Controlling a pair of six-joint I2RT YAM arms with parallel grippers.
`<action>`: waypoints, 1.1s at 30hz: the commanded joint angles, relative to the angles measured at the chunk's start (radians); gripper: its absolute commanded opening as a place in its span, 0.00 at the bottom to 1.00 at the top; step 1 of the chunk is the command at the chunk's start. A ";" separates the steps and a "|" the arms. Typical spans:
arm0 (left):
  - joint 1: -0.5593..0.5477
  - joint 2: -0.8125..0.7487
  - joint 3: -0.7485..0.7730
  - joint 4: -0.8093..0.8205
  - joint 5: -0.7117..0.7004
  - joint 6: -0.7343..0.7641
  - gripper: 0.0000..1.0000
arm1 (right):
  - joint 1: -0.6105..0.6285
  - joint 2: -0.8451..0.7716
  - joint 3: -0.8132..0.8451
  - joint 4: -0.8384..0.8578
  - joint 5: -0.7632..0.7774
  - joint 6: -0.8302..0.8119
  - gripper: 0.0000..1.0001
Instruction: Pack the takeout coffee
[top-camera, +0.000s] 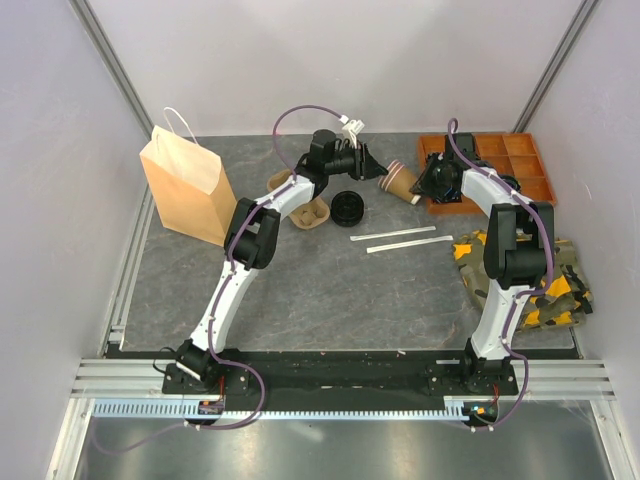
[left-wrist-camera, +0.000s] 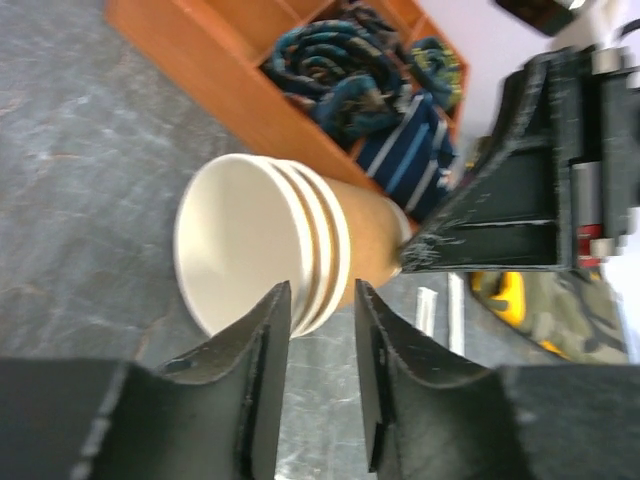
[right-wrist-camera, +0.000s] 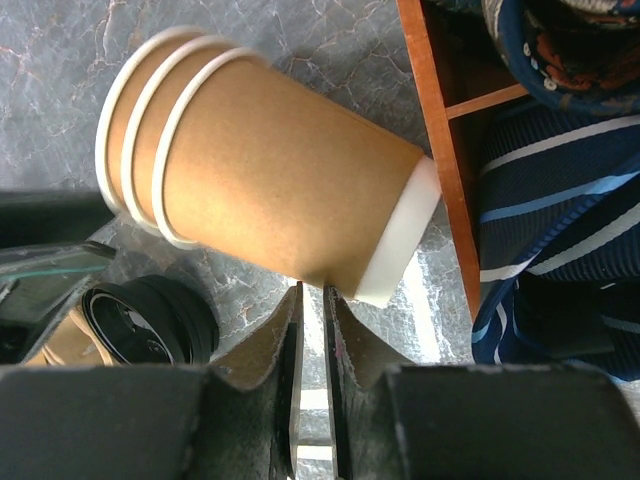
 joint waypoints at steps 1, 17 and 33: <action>0.002 0.011 0.029 0.093 0.064 -0.085 0.31 | 0.004 0.010 0.035 -0.003 -0.008 -0.011 0.20; 0.003 0.012 -0.012 0.053 -0.003 -0.155 0.32 | 0.004 0.030 0.046 -0.011 -0.003 -0.009 0.19; -0.004 -0.028 -0.044 0.106 0.021 -0.194 0.05 | 0.004 0.020 0.048 -0.012 -0.024 -0.004 0.19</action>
